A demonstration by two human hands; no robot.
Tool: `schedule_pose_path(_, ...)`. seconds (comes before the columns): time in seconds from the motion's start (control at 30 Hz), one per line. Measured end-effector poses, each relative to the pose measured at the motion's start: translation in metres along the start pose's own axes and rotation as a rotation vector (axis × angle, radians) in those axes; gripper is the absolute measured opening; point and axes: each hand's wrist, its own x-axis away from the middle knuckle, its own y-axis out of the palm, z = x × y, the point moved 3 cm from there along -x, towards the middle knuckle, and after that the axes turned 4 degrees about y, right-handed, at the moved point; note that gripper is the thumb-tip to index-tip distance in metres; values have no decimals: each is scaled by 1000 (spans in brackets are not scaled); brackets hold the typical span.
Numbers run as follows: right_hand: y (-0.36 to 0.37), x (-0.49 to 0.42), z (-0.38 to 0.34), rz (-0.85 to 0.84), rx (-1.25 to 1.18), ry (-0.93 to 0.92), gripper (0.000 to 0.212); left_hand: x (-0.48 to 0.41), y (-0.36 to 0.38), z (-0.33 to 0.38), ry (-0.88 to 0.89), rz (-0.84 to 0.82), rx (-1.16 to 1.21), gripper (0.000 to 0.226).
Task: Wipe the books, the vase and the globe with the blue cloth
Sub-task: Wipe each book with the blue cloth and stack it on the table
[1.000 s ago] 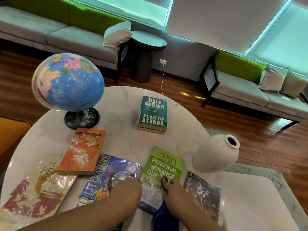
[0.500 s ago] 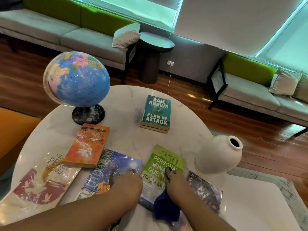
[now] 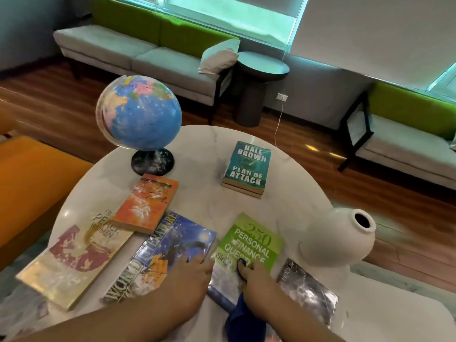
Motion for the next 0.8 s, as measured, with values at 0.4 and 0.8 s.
schedule_pose_path(0.4,-5,-9,14,29,-4,-3,49,0,2,-6,-15,-108,-12,27)
schedule_pose_path(0.8,-9,-1,12,46,64,55,47,3,-19,2,-43,-234,22,53)
